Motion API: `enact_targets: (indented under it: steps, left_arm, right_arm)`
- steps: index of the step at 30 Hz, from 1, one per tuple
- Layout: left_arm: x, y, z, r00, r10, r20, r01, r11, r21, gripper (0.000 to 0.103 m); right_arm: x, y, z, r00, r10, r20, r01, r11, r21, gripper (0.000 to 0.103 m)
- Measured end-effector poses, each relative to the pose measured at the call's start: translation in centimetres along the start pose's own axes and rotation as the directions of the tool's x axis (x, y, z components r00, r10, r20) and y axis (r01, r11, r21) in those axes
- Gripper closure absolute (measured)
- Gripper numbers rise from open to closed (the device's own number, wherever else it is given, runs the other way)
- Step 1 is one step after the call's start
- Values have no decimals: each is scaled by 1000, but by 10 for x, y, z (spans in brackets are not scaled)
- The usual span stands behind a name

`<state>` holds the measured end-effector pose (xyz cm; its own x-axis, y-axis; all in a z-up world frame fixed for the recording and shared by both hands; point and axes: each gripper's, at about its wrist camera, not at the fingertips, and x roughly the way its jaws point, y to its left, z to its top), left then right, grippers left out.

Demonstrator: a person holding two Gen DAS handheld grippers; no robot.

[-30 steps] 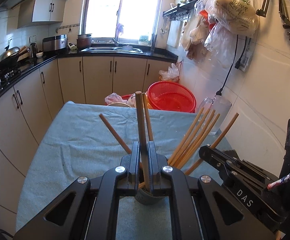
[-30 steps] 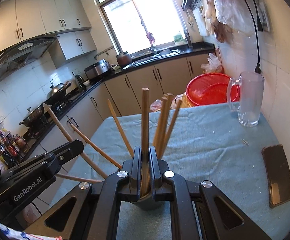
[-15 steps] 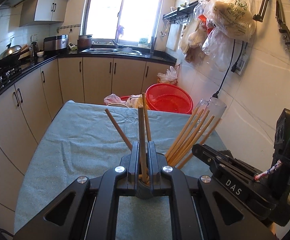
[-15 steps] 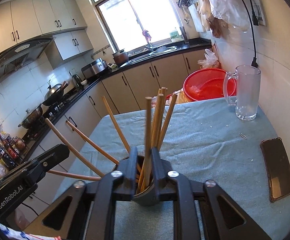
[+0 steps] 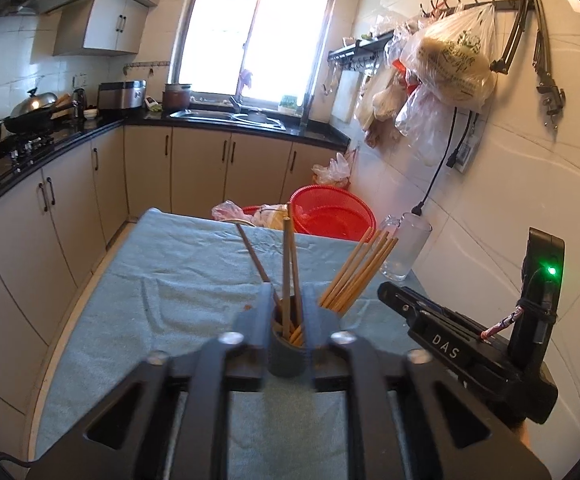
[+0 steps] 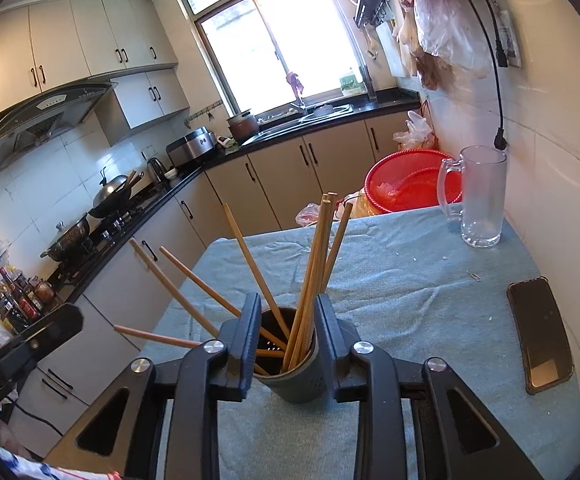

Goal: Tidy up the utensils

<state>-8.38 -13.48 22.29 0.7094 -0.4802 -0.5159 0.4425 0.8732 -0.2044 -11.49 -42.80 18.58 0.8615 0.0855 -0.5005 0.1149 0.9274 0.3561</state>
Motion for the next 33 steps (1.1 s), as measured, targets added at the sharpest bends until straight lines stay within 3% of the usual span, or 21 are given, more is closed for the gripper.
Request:
enact_targets:
  steps: [2,5,9,24,33]
  left_arm:
    - [-11,3,-2,999,28,23,-28,1000,-5,53]
    - [-26,4,-8,995,79,56,-80,997,23,49]
    - [-32,6,-19,992,119,34,-121,992,48,40]
    - [-35,43,-73,977,186,-108,-191,981,-31,38]
    - [-34,52,-93,965,220,-144,-230,972,-53,38]
  right_arm:
    - [-8,1,-2,1000,-4,8,4,1000,-2,69]
    - [-20,2,-9,1000,-15,13,15,1000,-10,68]
    - [-28,4,-18,1000,-31,7,31,999,-18,65]
    - [-42,6,-61,996,-71,-50,71,997,3,60]
    - [-47,13,-84,992,-104,-71,103,994,-21,58]
